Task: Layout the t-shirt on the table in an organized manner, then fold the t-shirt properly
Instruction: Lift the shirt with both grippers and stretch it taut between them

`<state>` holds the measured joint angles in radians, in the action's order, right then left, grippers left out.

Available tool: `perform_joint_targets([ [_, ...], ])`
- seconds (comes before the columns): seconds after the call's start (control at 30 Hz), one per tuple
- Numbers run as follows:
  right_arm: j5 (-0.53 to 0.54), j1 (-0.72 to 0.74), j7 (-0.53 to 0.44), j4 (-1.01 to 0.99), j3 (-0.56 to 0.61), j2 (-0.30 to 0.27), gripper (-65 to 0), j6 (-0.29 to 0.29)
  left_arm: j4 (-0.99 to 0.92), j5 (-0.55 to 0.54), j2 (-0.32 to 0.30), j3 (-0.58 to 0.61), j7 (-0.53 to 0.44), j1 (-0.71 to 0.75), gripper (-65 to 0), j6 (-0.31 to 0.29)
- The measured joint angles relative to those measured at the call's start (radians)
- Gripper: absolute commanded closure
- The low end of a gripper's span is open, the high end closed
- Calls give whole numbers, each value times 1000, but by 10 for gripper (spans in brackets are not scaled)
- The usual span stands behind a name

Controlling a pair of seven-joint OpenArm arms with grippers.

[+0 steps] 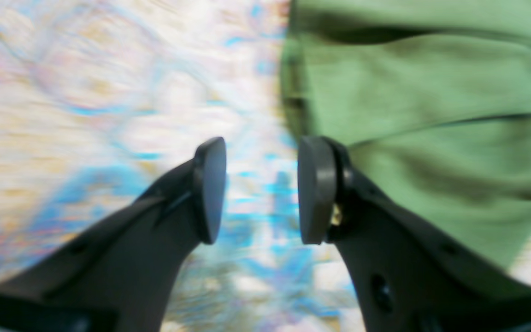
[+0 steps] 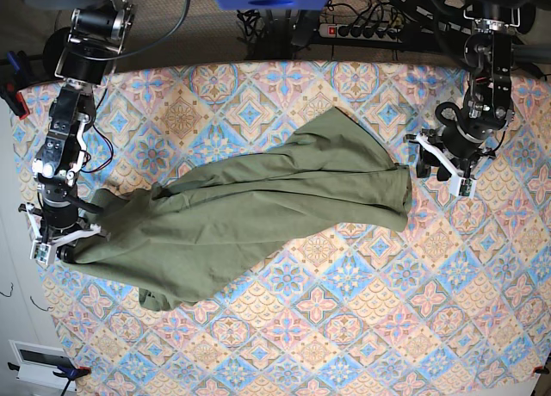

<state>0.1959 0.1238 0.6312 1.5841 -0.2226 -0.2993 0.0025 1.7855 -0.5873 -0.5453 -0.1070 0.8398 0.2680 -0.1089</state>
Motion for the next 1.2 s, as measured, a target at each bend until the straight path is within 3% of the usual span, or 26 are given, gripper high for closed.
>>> perform_joint_targets([
  [0.1,0,-2,-1,0,0,0,-6,-1,-50,-105,3,0,-5,-19,-261,-1],
  [0.3,3,-2,0,0,31,3,-6,5,-179,-197,33,-3,-9,-81,-325,7],
  [0.73,0,-1,-1,-2,35,2,-6,-3,-227,-196,133,2,-13,-138,-326,8],
  [1.07,0,1,-1,-2,35,2,-6,-4,-291,-202,147,87,-13,-177,-321,0],
  [1.13,0,0,-1,-2,34,0,-6,-4,-317,-195,159,84,-16,-182,-286,6],
  [1.2,0,1,-1,-2,34,2,-6,-3,-317,-198,161,86,-9,-185,-163,6],
])
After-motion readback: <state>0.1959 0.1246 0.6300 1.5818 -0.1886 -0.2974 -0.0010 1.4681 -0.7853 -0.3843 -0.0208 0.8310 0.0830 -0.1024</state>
